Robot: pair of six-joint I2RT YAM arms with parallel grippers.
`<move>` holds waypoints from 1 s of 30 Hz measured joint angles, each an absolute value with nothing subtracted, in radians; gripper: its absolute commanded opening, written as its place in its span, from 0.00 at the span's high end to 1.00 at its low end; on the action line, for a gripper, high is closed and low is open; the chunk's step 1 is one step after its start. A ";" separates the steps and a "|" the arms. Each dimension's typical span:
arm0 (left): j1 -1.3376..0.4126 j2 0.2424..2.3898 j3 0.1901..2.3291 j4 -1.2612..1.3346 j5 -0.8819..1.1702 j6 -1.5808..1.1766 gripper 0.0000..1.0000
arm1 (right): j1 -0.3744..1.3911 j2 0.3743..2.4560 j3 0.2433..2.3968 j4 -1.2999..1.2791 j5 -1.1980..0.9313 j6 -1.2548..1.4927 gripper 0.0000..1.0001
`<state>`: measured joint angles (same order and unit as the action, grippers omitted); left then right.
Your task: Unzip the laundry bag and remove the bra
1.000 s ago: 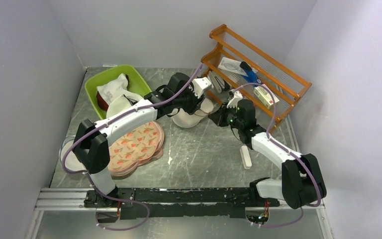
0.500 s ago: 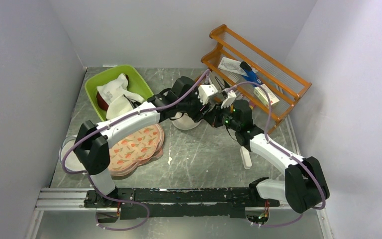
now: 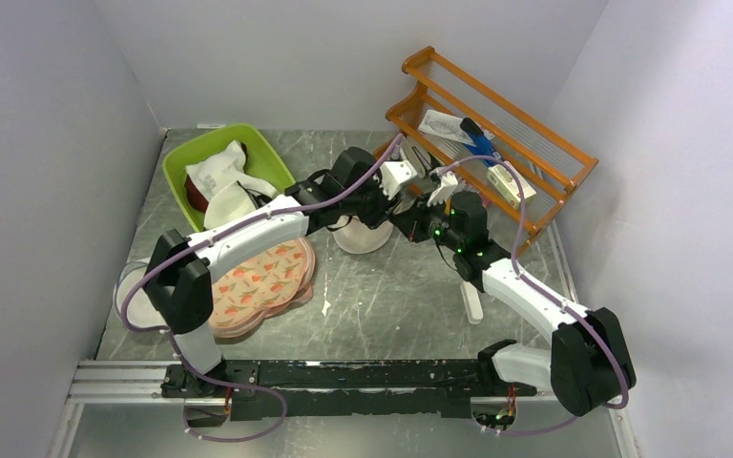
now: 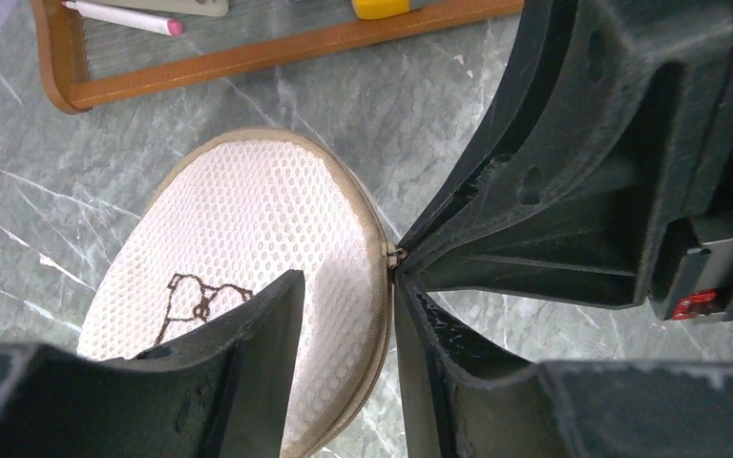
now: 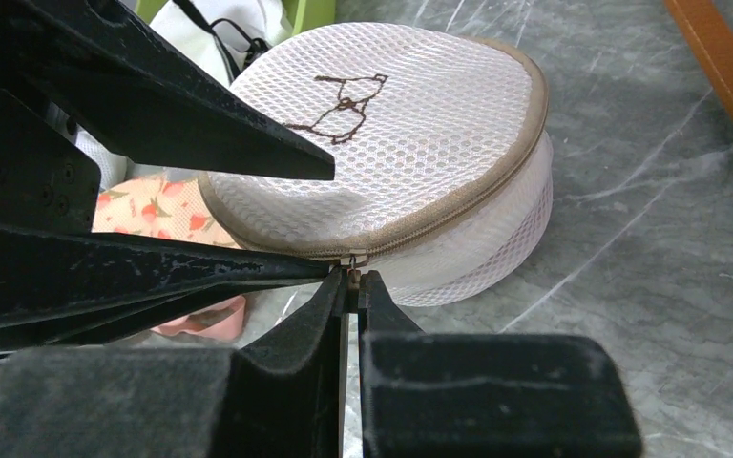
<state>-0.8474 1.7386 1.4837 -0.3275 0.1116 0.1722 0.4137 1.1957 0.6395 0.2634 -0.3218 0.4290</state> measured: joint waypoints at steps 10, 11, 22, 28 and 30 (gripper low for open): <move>-0.847 1.767 1.484 -0.335 0.111 0.167 0.68 | 0.413 1.196 0.640 0.257 -0.302 0.425 1.00; -0.848 1.767 1.484 -0.335 0.111 0.168 0.73 | 0.413 1.196 0.640 0.257 -0.302 0.425 1.00; -0.852 1.762 1.483 -0.334 0.091 0.168 0.93 | 0.411 1.197 0.640 0.249 -0.237 0.438 1.00; -0.856 1.750 1.482 -0.326 0.090 0.169 0.93 | 0.350 1.203 0.640 0.240 -0.213 0.482 1.00; -0.859 1.748 1.482 -0.322 0.090 0.169 0.93 | 0.330 1.215 0.640 0.237 -0.214 0.491 1.00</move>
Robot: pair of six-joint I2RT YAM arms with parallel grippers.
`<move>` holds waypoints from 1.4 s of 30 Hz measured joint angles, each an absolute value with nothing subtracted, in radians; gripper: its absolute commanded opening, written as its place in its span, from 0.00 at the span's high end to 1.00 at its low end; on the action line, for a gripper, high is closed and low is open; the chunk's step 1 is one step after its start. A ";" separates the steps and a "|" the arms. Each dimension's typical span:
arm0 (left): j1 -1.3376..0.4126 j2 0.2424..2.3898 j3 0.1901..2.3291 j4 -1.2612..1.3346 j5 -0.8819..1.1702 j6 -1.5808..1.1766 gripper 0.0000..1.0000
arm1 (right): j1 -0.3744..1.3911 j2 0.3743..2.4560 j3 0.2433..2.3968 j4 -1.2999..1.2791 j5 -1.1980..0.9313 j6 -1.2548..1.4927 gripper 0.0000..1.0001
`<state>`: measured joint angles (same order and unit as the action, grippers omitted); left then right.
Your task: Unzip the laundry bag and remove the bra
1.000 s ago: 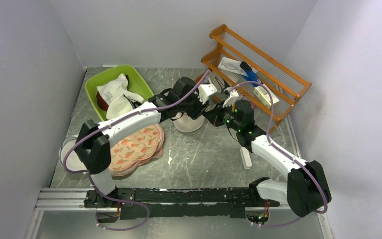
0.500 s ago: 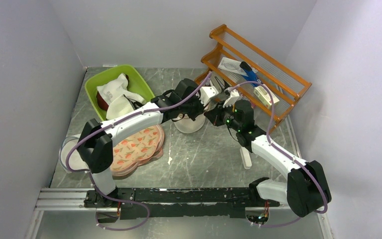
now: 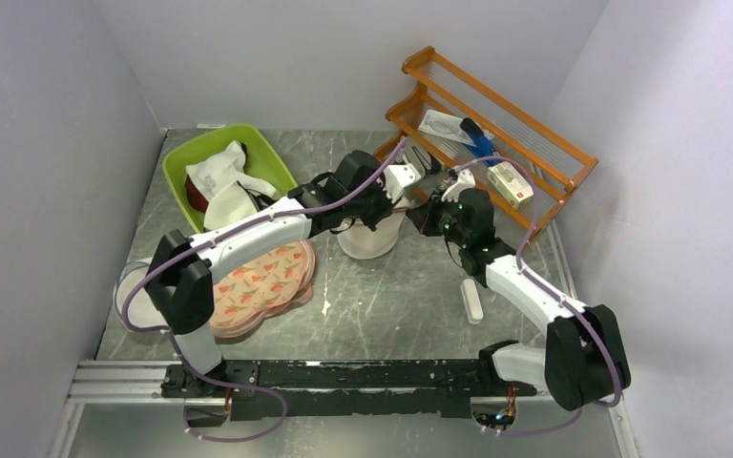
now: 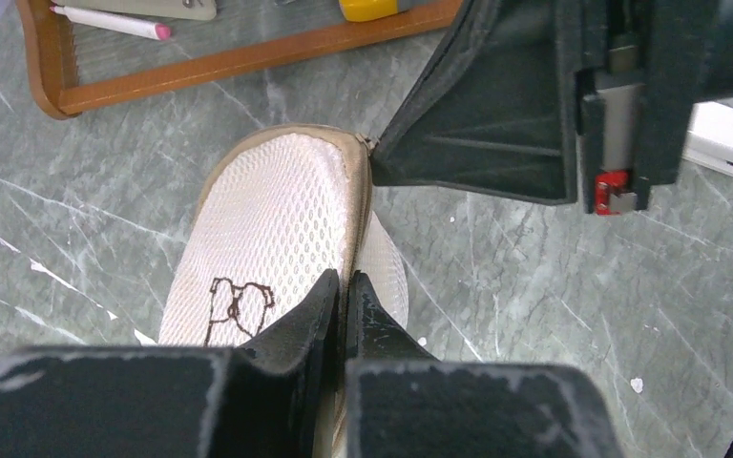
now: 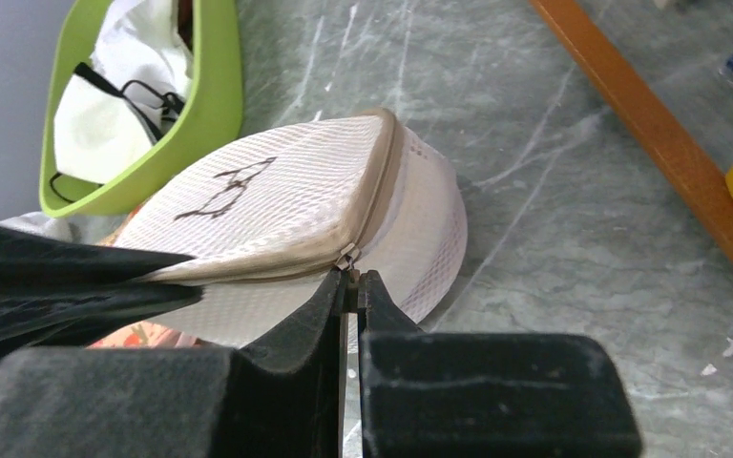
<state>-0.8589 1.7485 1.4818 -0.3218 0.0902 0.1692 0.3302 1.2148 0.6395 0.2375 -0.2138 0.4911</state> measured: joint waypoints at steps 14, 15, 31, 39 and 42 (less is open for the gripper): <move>-0.859 1.730 1.474 -0.322 0.090 0.180 0.46 | 0.303 1.235 0.630 0.244 -0.293 0.462 1.00; -0.859 1.729 1.474 -0.323 0.091 0.181 0.44 | 0.309 1.233 0.628 0.247 -0.303 0.459 1.00; -0.867 1.722 1.474 -0.330 0.081 0.188 0.59 | 0.451 1.213 0.634 0.282 -0.321 0.440 1.00; -0.870 1.722 1.474 -0.326 0.059 0.195 0.47 | 0.458 1.191 0.635 0.260 -0.277 0.432 1.00; -0.873 1.722 1.474 -0.327 0.054 0.196 0.46 | 0.458 1.177 0.635 0.249 -0.244 0.432 1.00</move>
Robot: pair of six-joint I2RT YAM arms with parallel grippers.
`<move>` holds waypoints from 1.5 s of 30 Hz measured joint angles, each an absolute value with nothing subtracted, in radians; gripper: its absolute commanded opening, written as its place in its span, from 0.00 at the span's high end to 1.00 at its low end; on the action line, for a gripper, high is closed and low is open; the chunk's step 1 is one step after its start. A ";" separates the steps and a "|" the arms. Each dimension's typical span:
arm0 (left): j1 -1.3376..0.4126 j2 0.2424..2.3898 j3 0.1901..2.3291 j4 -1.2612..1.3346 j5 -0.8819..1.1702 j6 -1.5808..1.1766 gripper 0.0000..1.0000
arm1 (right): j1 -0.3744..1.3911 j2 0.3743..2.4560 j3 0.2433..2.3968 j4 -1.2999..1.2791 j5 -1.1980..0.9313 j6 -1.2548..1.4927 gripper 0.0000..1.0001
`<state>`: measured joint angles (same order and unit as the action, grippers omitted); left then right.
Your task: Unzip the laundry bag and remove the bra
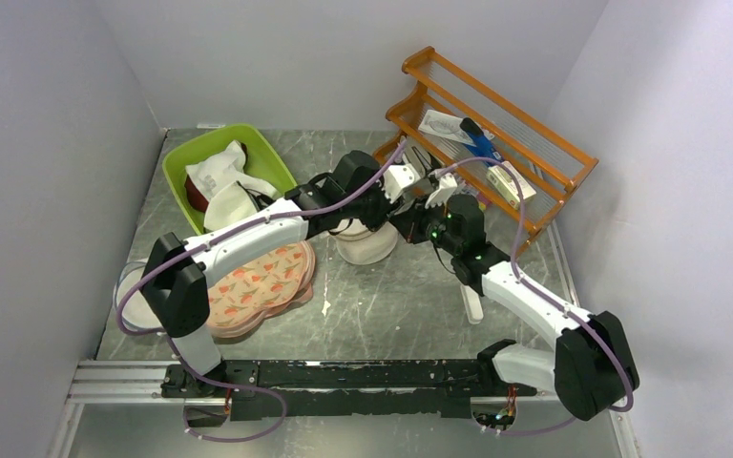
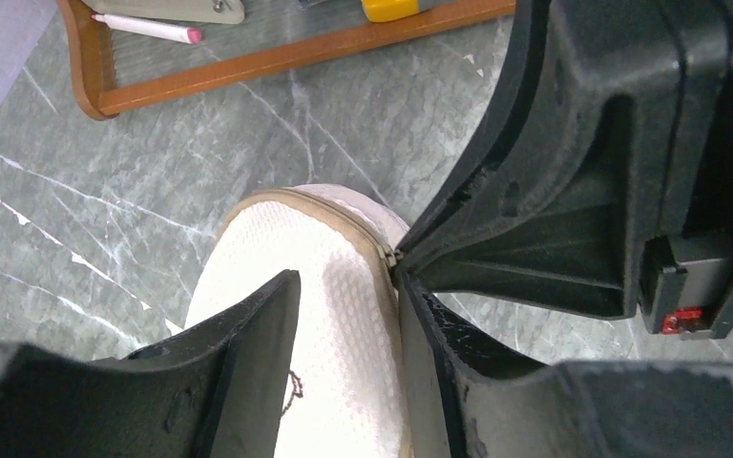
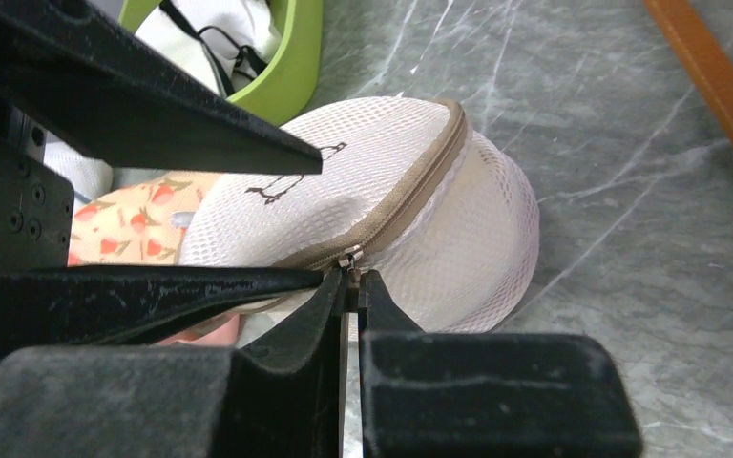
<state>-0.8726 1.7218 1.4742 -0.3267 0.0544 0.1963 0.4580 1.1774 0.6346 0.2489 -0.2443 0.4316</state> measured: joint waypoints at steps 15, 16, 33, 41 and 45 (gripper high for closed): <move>-0.894 1.722 1.470 -0.327 0.024 0.207 0.80 | 0.459 1.152 0.635 0.241 -0.201 0.432 1.00; -0.894 1.722 1.470 -0.327 0.022 0.209 0.83 | 0.459 1.152 0.635 0.241 -0.198 0.432 1.00; -0.918 1.689 1.424 -0.282 -0.042 0.229 0.93 | 0.366 1.211 0.635 0.203 -0.123 0.491 1.00; -0.921 1.686 1.423 -0.276 -0.058 0.236 0.69 | 0.355 1.188 0.616 0.219 -0.177 0.469 1.00; -0.924 1.686 1.423 -0.279 -0.080 0.240 0.62 | 0.361 1.169 0.602 0.233 -0.215 0.455 1.00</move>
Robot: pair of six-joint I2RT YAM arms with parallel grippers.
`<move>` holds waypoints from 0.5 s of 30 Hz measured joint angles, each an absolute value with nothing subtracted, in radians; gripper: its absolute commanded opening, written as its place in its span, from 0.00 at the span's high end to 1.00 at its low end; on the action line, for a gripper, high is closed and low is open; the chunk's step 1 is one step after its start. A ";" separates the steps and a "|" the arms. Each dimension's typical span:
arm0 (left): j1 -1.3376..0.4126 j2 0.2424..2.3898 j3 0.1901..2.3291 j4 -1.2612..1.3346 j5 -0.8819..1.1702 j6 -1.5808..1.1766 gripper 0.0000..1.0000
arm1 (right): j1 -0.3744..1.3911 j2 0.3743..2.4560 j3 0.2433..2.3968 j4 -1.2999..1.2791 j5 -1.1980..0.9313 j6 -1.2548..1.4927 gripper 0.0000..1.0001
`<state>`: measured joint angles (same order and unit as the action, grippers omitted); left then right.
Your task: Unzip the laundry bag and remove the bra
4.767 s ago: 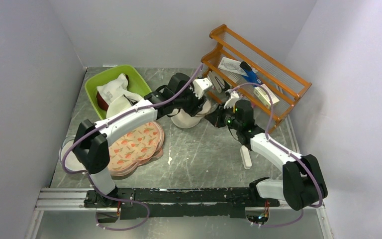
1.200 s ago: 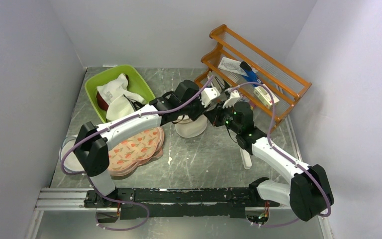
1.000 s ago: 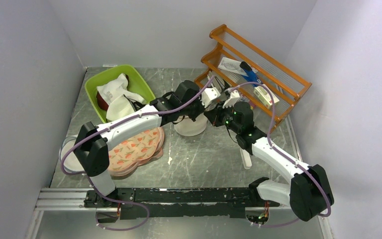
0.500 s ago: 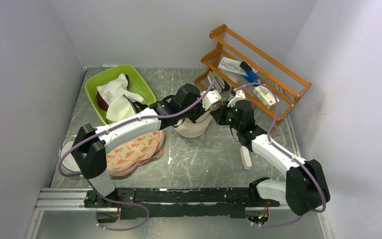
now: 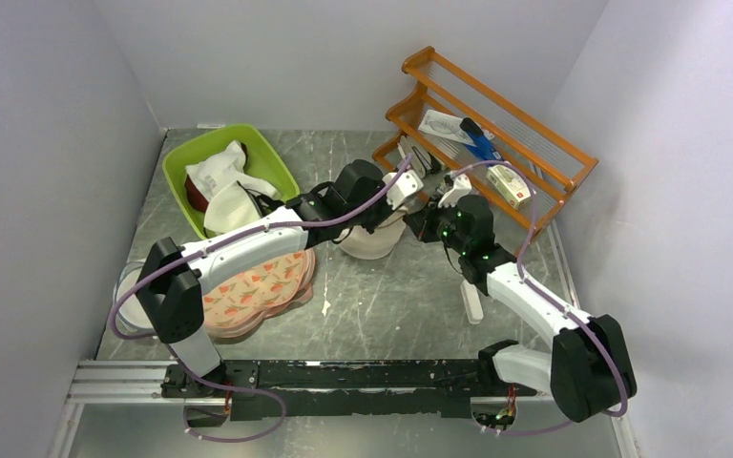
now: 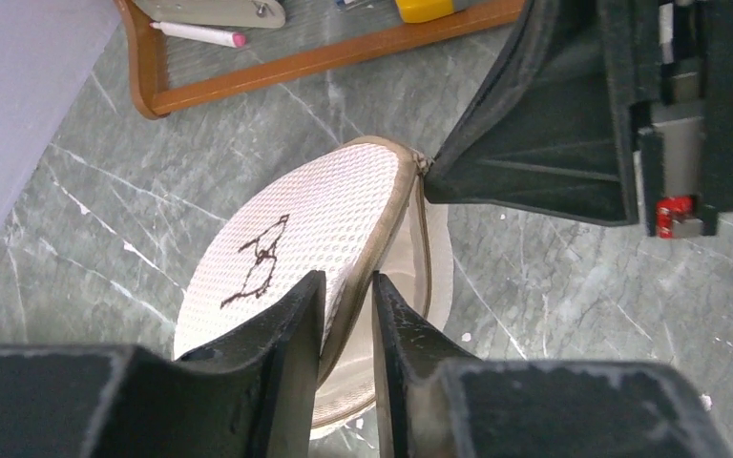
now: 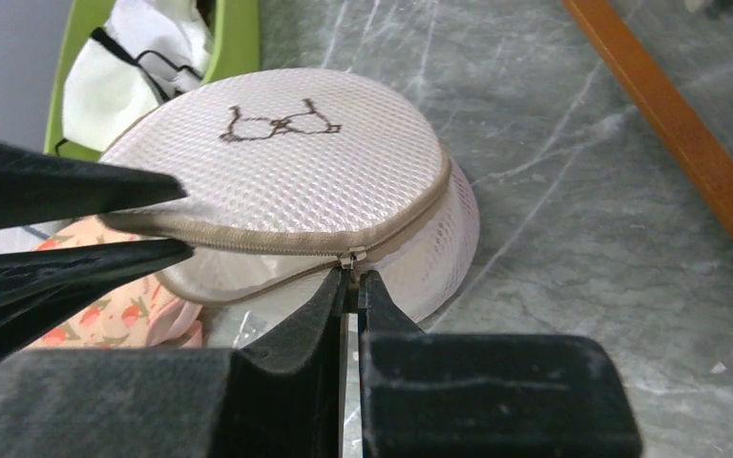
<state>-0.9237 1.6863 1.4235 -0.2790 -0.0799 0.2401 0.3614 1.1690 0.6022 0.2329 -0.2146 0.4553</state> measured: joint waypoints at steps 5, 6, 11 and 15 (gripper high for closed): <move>-0.925 1.686 1.423 -0.280 -0.106 0.244 0.53 | 0.392 1.156 0.601 0.260 -0.250 0.451 1.00; -0.925 1.686 1.423 -0.280 -0.110 0.245 0.53 | 0.399 1.155 0.601 0.266 -0.257 0.451 1.00; -0.925 1.686 1.423 -0.280 -0.123 0.247 0.55 | 0.433 1.153 0.601 0.287 -0.275 0.451 1.00; -0.926 1.686 1.423 -0.282 -0.124 0.247 0.59 | 0.454 1.153 0.601 0.289 -0.279 0.451 1.00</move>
<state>-0.9264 1.6863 1.4235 -0.2817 -0.1238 0.2470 0.4538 1.1534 0.6014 0.2893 -0.2794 0.4507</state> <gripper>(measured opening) 0.436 0.026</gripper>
